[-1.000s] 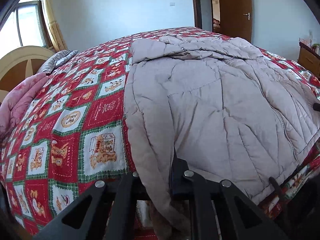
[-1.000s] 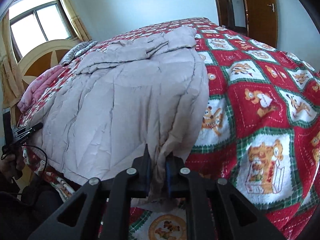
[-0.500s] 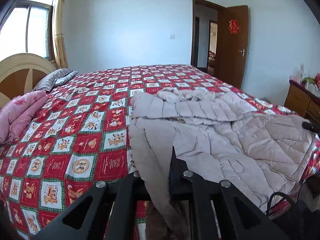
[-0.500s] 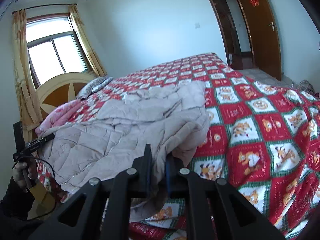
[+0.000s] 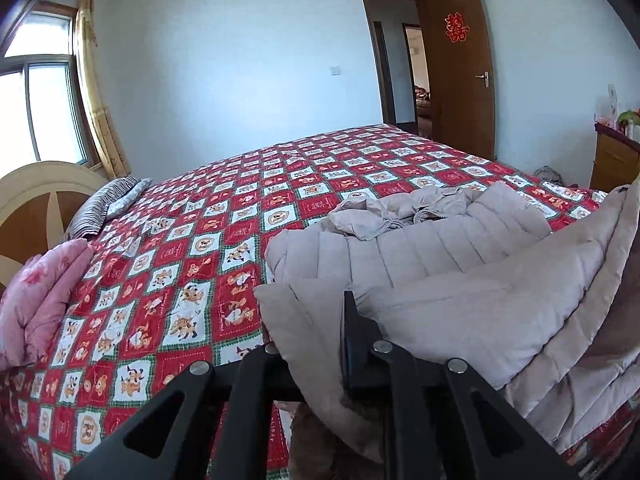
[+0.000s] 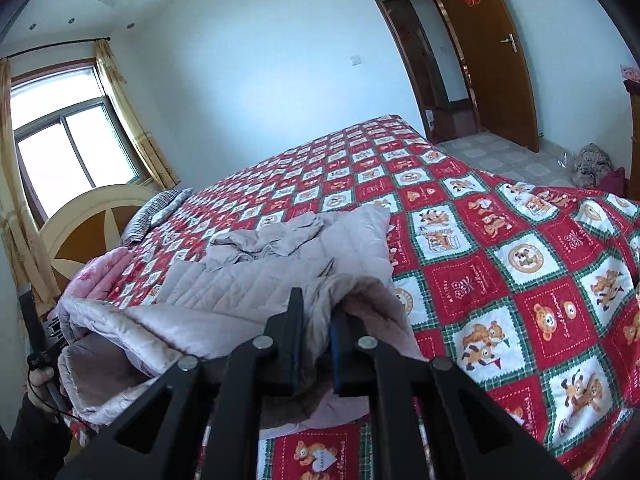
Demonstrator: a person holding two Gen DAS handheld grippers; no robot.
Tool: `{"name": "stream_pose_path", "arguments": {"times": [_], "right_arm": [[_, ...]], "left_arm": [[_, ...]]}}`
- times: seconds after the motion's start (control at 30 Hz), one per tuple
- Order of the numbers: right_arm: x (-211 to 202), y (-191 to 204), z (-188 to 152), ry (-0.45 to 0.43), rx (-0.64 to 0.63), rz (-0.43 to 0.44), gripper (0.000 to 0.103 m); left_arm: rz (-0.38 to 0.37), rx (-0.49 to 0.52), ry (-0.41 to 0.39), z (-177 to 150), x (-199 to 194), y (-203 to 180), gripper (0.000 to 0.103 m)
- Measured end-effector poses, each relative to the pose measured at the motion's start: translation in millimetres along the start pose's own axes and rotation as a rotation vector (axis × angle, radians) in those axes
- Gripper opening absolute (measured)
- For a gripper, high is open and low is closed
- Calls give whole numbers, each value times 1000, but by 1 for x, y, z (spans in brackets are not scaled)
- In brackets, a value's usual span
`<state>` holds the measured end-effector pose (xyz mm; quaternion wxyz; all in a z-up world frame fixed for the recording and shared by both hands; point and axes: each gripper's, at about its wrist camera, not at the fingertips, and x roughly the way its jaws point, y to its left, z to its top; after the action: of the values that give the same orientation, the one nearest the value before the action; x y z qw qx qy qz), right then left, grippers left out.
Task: Fold large clothes
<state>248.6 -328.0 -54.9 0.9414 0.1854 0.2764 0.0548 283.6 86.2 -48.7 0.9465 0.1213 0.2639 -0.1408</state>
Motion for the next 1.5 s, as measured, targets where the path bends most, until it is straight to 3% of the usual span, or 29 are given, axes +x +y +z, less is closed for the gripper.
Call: {"name": "stream_pose_path", "arguments": {"times": [0.2, 0.33, 0.43, 0.57, 0.7, 0.73, 0.77, 0.83, 0.97, 1.03, 1.13, 1.37, 1.5], "right_arm": [[17, -6, 17, 25, 0, -31, 12], [30, -5, 23, 31, -9, -48, 12], [41, 0, 20, 45, -15, -41, 13], [50, 7, 15, 65, -33, -34, 13], [55, 10, 16, 76, -40, -32, 13], [57, 11, 16, 78, -43, -33, 13], [58, 12, 17, 80, -46, -33, 13], [60, 13, 17, 83, -49, -30, 13], [67, 16, 18, 79, -51, -25, 13], [70, 17, 19, 70, -61, -45, 13], [80, 15, 24, 70, -56, -63, 13], [111, 5, 47, 67, -39, -118, 13], [132, -3, 65, 73, -11, -149, 12]], "left_arm": [[-186, -170, -72, 38, -23, 42, 22], [-232, -219, -56, 46, -18, 51, 26], [-153, -211, 10, 43, 8, 41, 31], [-105, -258, 80, 35, 31, 33, 42], [-52, -222, 94, 42, 25, 15, 50], [-70, -226, 78, 47, 15, 13, 60], [-100, -232, 57, 52, 5, 13, 78], [-122, -250, 31, 59, -10, 14, 102], [-41, -193, -11, 64, -33, 18, 102], [-22, -166, 15, 56, -29, 23, 102], [71, -139, 34, 34, -17, 36, 102], [196, -248, 18, -1, 3, 73, 102], [287, -413, -64, 0, -5, 102, 102]]}}
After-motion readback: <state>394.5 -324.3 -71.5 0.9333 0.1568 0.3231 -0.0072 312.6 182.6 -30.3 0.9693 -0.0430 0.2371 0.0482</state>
